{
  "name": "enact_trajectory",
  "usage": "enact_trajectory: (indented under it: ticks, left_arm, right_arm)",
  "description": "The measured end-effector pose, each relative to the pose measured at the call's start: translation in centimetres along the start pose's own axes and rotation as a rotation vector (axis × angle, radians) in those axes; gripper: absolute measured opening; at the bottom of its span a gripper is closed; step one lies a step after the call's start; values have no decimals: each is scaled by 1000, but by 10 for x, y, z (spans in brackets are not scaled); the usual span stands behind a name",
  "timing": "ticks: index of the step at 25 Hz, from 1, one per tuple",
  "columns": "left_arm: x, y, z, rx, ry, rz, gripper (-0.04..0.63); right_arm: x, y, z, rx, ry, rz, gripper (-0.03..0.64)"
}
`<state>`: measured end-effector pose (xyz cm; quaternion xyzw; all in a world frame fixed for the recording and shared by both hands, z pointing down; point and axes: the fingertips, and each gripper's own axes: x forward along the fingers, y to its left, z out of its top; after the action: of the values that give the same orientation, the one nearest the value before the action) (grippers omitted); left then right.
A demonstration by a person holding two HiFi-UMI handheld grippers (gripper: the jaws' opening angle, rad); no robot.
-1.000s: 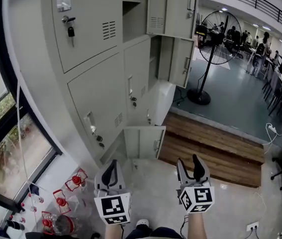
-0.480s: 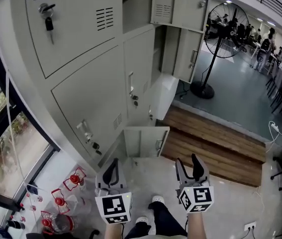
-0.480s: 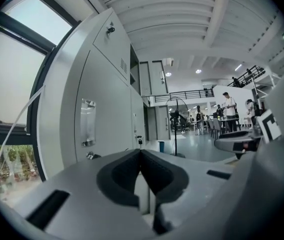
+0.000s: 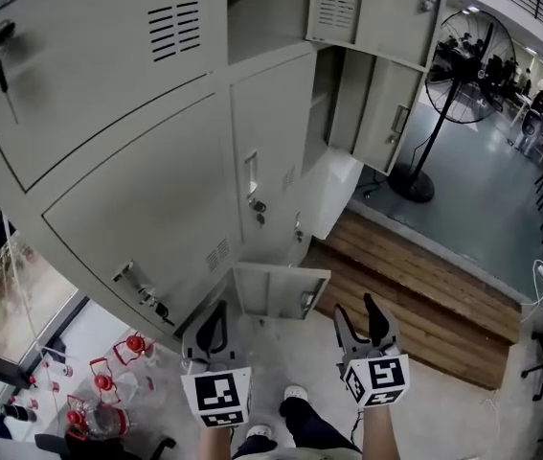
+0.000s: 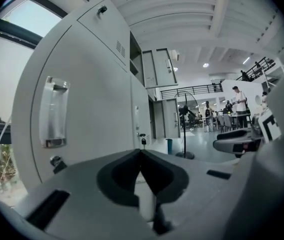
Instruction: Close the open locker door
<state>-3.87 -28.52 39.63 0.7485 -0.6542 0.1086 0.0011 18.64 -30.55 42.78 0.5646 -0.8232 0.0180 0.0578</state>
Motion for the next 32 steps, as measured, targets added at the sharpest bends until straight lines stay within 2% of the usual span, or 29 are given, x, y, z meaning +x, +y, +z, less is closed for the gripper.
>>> enact_trajectory:
  ticks: [11,22,32]
  left_arm:
    - [68,-13,-14,6,89,99,2]
    - [104,-21,-37,3,173,142,2]
    - [112,-16,-56,1,218,177,2]
  right_arm:
    - [80,-29,-42,-21,89,198,233]
    - [124,-33,-88,-44,181,347,232]
    - [141,-37,-126,-30,249,387,232]
